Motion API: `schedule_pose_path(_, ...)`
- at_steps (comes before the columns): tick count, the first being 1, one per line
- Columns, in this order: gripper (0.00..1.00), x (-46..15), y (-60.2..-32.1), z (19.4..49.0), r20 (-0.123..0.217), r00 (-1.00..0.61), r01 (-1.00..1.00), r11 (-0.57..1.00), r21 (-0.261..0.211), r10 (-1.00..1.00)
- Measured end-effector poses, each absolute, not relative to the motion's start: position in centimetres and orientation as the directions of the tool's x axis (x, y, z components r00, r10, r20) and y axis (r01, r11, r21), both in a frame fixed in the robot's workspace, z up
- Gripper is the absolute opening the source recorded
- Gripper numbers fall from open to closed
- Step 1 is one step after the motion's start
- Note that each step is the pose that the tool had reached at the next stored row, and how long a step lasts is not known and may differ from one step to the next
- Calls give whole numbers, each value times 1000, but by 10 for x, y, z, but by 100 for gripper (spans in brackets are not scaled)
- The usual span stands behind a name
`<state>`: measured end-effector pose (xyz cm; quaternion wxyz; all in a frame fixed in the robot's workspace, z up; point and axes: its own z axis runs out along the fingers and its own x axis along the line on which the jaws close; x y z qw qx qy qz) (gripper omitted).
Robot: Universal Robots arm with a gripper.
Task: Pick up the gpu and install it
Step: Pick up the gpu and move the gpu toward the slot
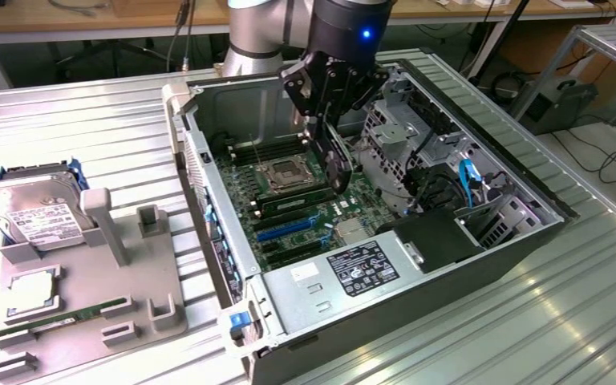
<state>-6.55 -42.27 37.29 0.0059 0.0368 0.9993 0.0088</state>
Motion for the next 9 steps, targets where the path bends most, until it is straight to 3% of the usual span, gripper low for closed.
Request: schedule_pose_path(9,27,-56,-420,370,-11,-997,73,997,18,74)
